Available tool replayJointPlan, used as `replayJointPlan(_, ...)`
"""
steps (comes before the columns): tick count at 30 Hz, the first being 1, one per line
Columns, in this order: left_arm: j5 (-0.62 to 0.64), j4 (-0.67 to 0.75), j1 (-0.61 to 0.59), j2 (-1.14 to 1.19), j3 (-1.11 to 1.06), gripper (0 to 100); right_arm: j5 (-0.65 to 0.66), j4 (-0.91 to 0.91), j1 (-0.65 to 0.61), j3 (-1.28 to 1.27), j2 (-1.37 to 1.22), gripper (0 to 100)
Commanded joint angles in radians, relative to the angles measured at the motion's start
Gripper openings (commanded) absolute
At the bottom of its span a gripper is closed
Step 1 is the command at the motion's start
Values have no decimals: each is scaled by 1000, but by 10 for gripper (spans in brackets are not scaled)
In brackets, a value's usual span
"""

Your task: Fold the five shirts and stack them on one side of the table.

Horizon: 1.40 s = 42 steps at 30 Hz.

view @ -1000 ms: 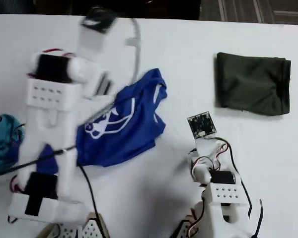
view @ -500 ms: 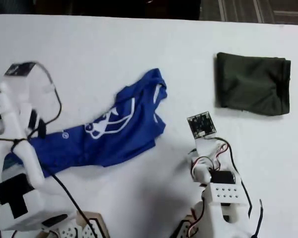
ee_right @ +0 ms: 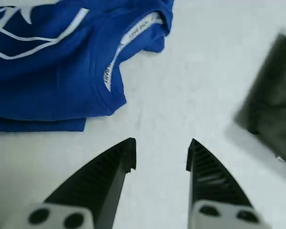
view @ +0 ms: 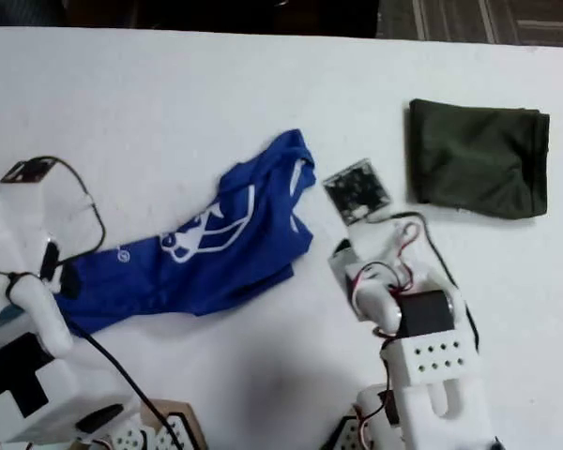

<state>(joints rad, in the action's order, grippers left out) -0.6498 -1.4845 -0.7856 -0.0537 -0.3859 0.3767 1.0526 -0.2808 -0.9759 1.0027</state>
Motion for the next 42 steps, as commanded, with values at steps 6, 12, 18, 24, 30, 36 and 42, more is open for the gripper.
replayJointPlan(6, -163, 80, -155, -14, 1, 165, -3, -74, -42, 49, -275, 173)
replayJointPlan(12, -157, 173, -160, -9, -4, 165, -2, -145, -42, 49, -392, 173)
replayJointPlan(18, -43, 247, -58, -6, -5, 165, -8, -237, -42, 49, -487, 173)
replayJointPlan(24, 63, 250, 64, -12, 1, 96, -8, -298, -42, 51, -631, 173)
replayJointPlan(30, 126, 253, 126, -12, 5, 26, -9, -314, -44, 120, -728, 173)
replayJointPlan(36, 127, 244, 121, -12, 81, 27, -9, -314, -67, 233, -848, 173)
replayJointPlan(42, 339, 213, 121, -14, 226, 27, -9, -286, -104, 390, -1055, 120)
